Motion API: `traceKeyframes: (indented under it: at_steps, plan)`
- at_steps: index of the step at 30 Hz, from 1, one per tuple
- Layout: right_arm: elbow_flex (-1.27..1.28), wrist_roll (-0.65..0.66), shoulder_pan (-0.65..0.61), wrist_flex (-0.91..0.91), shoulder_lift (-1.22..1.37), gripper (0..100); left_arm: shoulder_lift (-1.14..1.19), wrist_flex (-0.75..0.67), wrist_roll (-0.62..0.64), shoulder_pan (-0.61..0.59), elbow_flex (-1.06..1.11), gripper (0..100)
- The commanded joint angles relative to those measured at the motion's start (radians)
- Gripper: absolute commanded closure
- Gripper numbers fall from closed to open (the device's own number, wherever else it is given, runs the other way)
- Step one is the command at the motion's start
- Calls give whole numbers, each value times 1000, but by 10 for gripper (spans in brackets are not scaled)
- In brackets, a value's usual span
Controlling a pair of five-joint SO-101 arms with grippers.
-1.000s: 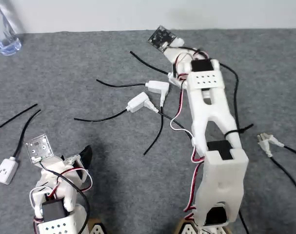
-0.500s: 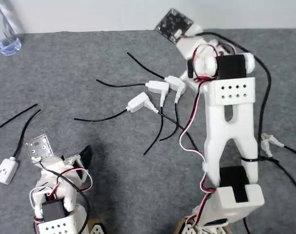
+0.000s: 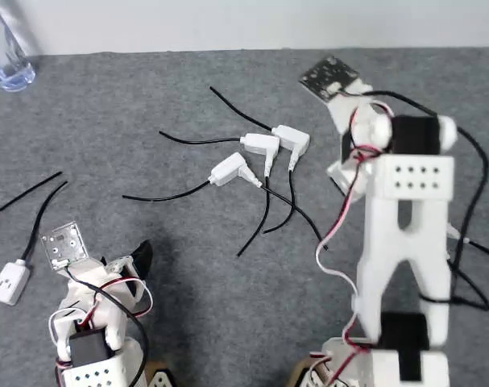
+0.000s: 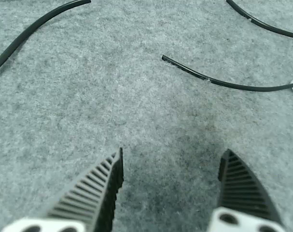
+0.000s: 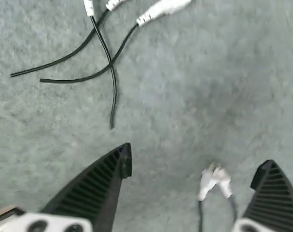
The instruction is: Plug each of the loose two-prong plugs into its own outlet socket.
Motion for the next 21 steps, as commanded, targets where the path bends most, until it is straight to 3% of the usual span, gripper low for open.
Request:
traceKeyframes:
  at_steps: [1, 11, 17, 21]
  plan:
    - [141, -69, 8, 39, -125, 623, -12, -2, -11, -5, -7, 701]
    - [873, -163, 4, -386, -369, 623, -12, -21, -9, -6, -19, 701]
    - [1258, -203, 5, -736, -478, 623, -12, 87, -11, -183, -143, 701]
    - [1306, -278, 5, -799, -486, 623, -12, 86, -57, -295, -147, 701]
